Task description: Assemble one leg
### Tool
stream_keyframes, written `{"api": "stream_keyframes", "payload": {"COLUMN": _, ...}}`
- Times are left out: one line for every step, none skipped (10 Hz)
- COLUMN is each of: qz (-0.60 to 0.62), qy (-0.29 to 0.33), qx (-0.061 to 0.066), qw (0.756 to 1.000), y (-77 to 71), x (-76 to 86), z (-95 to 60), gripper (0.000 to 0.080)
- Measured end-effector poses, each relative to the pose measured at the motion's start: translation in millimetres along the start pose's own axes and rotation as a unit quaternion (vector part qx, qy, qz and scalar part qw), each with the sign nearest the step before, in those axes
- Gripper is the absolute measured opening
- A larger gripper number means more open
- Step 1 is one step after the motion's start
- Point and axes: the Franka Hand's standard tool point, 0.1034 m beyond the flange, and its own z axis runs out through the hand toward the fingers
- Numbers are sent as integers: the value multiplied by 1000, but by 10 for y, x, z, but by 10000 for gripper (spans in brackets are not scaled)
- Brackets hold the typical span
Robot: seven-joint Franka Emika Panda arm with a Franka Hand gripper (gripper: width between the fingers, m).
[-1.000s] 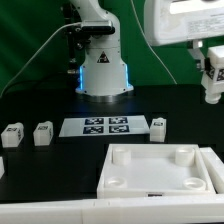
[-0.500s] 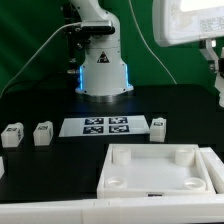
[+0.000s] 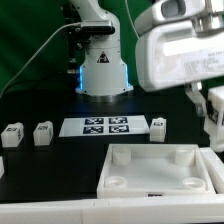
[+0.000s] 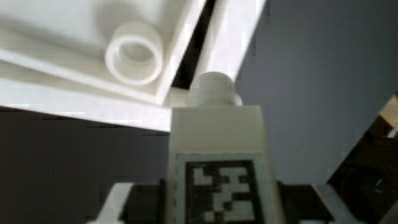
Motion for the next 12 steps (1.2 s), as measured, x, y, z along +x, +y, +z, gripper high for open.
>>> {"api": "stream_keyframes", "payload": {"qz": -1, "qy": 6, "qx": -2, "qw": 1000, "y": 32, "x": 10, "z": 24, "gripper": 292}}
{"api": "stream_keyframes", "payload": {"qz": 2, "qy": 1, "qx": -2, "qw": 1000, "y": 55, "x": -35, "z": 111, "gripper": 292}}
{"api": "stream_keyframes", "payload": {"qz": 3, "qy": 3, "qx": -3, "qw": 1000, "y": 73, "x": -53, "z": 156, "gripper": 292}}
{"api": "stream_keyframes", "payload": {"qz": 4, "qy": 1, "qx": -5, "qw": 1000, "y": 125, "x": -100, "z": 185, "gripper": 292}}
{"api": "stream_keyframes", "payload": {"qz": 7, "qy": 5, "qx": -9, "qw": 1000, "y": 195, "x": -162, "z": 208, "gripper": 292}}
{"api": "stream_keyframes", "payload": {"qz": 8, "qy": 9, "qx": -12, "qw": 1000, "y": 257, "x": -222, "z": 229, "gripper": 292}}
{"api": "stream_keyframes", "payload": {"qz": 5, "qy": 15, "qx": -15, "qw": 1000, "y": 319, "x": -234, "z": 264, "gripper": 292}}
{"api": "stream_keyframes", "payload": {"qz": 2, "qy": 15, "qx": -16, "qw": 1000, "y": 373, "x": -234, "z": 321, "gripper": 292}}
{"api": "stream_keyframes", "payload": {"qz": 0, "qy": 17, "qx": -17, "qw": 1000, "y": 395, "x": -216, "z": 361, "gripper": 292}}
{"api": "stream_keyframes", "payload": {"qz": -2, "qy": 22, "qx": -18, "qw": 1000, "y": 408, "x": -212, "z": 384, "gripper": 292}}
{"api": "stream_keyframes", "payload": {"qz": -1, "qy": 23, "qx": -18, "qw": 1000, "y": 408, "x": -216, "z": 394, "gripper": 292}}
{"api": "stream_keyframes", "payload": {"qz": -1, "qy": 24, "qx": -19, "qw": 1000, "y": 409, "x": -215, "z": 396, "gripper": 292}}
